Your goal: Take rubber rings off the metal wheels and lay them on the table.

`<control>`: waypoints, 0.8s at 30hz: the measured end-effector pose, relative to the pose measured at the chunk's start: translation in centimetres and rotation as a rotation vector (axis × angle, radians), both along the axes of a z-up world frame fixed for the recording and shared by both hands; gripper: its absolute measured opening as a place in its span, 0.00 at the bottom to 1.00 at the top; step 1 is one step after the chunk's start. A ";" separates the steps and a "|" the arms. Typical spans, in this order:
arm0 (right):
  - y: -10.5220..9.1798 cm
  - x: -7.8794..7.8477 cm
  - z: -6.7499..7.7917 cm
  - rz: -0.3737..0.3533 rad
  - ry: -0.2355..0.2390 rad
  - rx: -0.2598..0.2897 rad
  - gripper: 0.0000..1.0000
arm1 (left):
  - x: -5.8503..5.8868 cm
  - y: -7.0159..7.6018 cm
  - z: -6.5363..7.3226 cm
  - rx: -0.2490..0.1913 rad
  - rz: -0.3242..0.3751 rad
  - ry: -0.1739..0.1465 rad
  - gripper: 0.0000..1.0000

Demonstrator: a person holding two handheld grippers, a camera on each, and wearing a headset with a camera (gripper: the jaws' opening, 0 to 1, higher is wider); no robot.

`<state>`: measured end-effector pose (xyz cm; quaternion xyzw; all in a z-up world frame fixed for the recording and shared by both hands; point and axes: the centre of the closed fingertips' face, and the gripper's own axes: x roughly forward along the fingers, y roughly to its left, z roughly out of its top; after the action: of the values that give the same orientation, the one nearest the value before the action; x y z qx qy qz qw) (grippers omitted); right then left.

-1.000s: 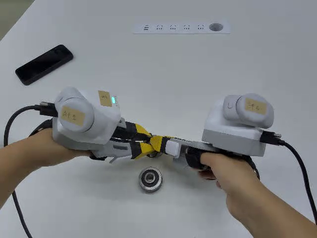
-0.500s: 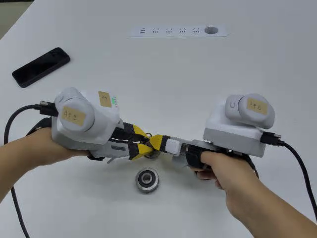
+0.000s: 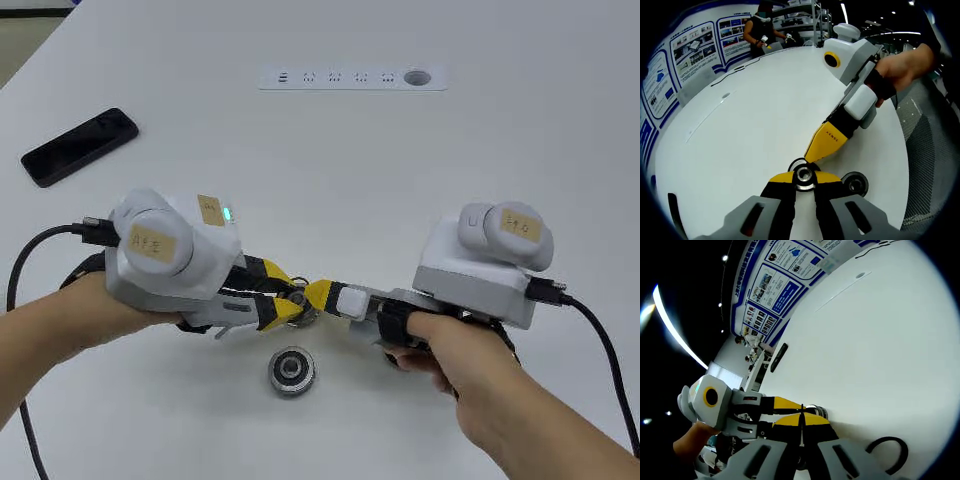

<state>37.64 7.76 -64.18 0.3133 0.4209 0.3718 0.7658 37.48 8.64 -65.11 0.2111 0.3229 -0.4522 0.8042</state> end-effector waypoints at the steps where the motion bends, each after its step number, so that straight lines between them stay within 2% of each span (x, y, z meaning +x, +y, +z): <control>1: 0.0 0.0 0.0 0.000 0.000 0.001 0.02 | 0.0 0.1 0.1 -0.003 0.003 0.000 0.14; 5: 0.2 0.0 0.3 -0.006 0.008 0.014 0.02 | 0.1 0.9 0.6 -0.034 0.021 -0.012 0.14; 8: 0.2 -0.1 0.5 -0.009 0.011 0.022 0.02 | -0.2 1.3 1.2 -0.039 0.031 -0.016 0.14; 14: -0.2 -0.1 1.3 -0.016 0.013 0.039 0.02 | -0.4 2.4 2.1 -0.065 0.090 -0.039 0.15; 16: -0.7 0.0 1.4 -0.028 0.014 0.041 0.02 | -0.4 2.9 2.3 -0.093 0.130 -0.037 0.16; 24: -3.4 0.6 1.9 -0.084 0.012 0.036 0.02 | -1.5 4.5 2.9 -0.124 0.200 -0.055 0.18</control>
<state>38.21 4.36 -62.24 0.3465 0.4051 0.3449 0.7726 36.02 13.16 -62.25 0.1399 0.2915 -0.3828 0.8654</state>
